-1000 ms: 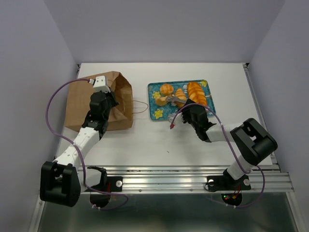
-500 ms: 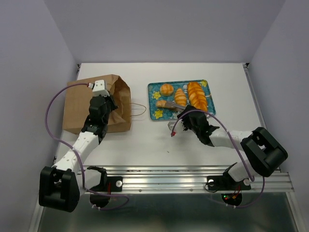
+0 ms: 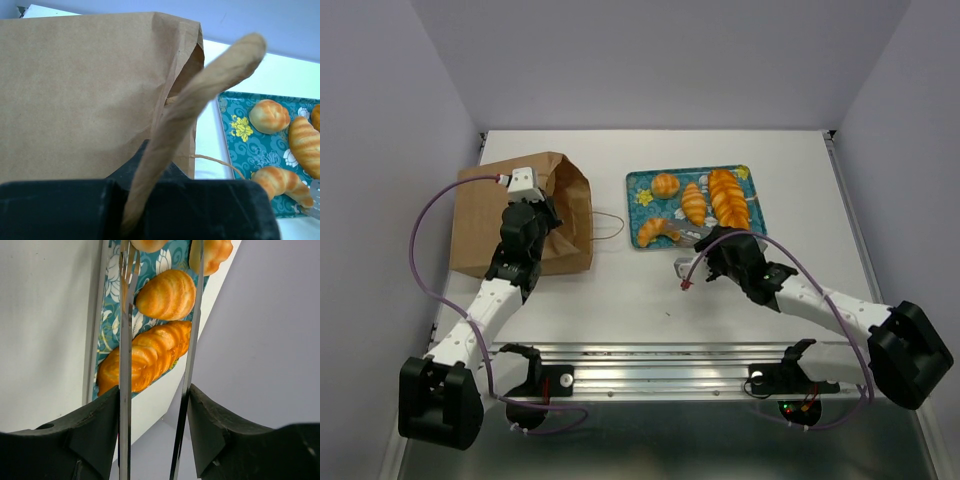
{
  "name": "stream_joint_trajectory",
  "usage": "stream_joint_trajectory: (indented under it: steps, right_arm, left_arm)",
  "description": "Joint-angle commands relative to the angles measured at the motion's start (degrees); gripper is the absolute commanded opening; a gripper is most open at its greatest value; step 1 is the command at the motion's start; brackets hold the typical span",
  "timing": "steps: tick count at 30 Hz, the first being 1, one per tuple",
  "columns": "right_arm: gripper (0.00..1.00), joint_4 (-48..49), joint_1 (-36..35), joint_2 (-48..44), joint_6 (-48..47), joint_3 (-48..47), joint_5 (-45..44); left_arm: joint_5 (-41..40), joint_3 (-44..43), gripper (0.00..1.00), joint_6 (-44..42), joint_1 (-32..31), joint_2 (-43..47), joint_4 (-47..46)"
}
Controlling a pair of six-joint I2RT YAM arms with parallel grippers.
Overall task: Take the fake bread out of the paper bag
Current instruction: Place the fake bread in the container, then place the clamp at the center of the board.
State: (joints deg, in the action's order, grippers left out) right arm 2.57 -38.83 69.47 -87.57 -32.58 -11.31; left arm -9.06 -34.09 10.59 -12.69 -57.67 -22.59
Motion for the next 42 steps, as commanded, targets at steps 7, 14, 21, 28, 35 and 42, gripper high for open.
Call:
stream_joint_trajectory:
  steps: [7,14,21,28,35,42]
  right_arm:
    - [0.53,-11.5,-0.8,-5.4,7.9,-11.5,0.9]
    - [0.49,-11.9,9.2,5.3,20.1,-31.0,9.0]
    - [0.48,-11.4,22.0,16.0,28.0,-42.9,17.8]
    - [0.48,-5.6,30.3,22.6,40.4,-47.9,16.1]
    - [0.49,-0.9,40.6,34.8,68.6,-54.4,14.4]
    - [0.48,-1.3,43.9,40.8,85.1,-53.3,7.4]
  left_arm:
    - [-0.5,1.0,0.00,1.1,-0.1,1.9,-4.5]
    - [1.3,1.0,0.00,1.2,-0.1,1.2,-7.6]
    - [2.4,-4.7,0.00,-1.4,-0.1,-5.9,-7.5]
    - [-0.3,-10.8,0.00,-3.2,-0.1,-12.4,-3.9]
    - [-0.3,-19.5,0.00,-6.1,0.6,-20.6,3.3]
    - [2.1,-28.0,0.00,-7.7,1.0,-27.3,8.5]
